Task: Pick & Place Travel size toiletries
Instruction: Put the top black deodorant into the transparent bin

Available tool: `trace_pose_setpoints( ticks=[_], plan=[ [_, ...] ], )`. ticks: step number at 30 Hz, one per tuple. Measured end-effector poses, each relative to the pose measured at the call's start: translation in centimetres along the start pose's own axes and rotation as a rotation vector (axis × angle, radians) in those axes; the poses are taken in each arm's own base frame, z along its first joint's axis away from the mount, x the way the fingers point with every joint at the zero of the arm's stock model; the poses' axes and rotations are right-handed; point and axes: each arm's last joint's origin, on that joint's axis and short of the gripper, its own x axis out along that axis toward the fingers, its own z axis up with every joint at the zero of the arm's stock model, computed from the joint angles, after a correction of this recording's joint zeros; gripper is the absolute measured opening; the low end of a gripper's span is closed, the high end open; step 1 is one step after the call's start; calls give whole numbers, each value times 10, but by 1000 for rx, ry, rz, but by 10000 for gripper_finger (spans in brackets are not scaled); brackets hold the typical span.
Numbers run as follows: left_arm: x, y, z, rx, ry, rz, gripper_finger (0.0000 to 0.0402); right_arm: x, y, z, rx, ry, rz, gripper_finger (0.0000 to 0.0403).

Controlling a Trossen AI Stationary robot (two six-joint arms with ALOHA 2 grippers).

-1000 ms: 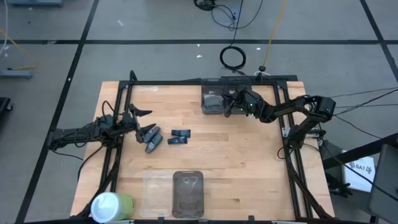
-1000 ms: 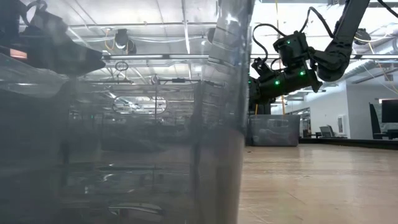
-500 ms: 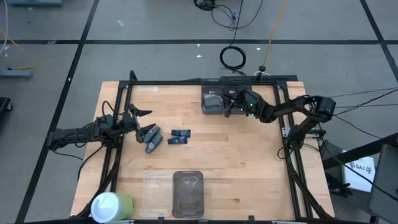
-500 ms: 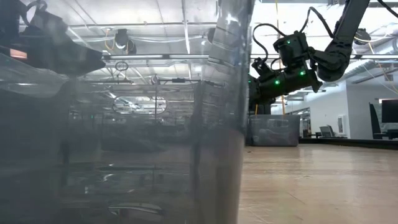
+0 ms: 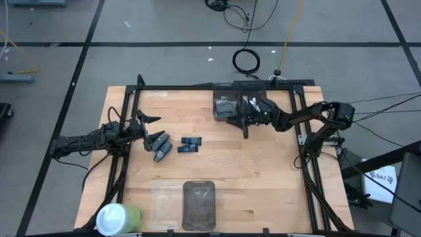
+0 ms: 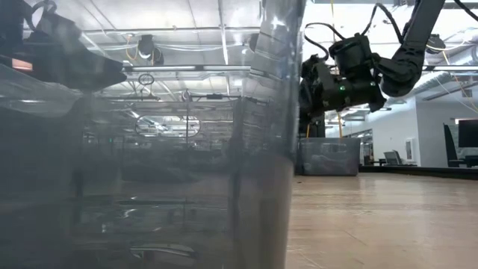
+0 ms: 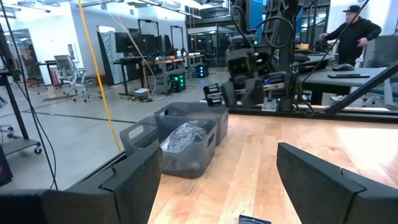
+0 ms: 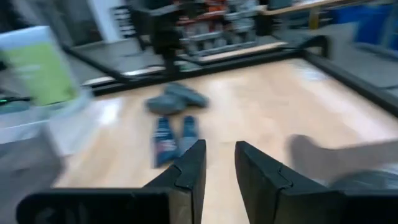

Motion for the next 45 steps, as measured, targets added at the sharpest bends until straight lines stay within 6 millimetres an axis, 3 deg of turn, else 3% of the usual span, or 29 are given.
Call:
trace_pose_setpoints(
  ticks=[20,25,31,40,45],
  plan=[
    [0,0,0,0,0,0,310,24,92,-15,-9,79,353,75],
    [0,0,0,0,0,0,310,26,111,-21,-57,98,294,75],
    [0,0,0,0,0,0,310,28,116,-22,-140,65,55,75],
    [0,0,0,0,0,0,310,28,113,-21,-192,58,13,75],
    [0,0,0,0,0,0,310,12,113,-5,-228,48,-21,75]
  ],
)
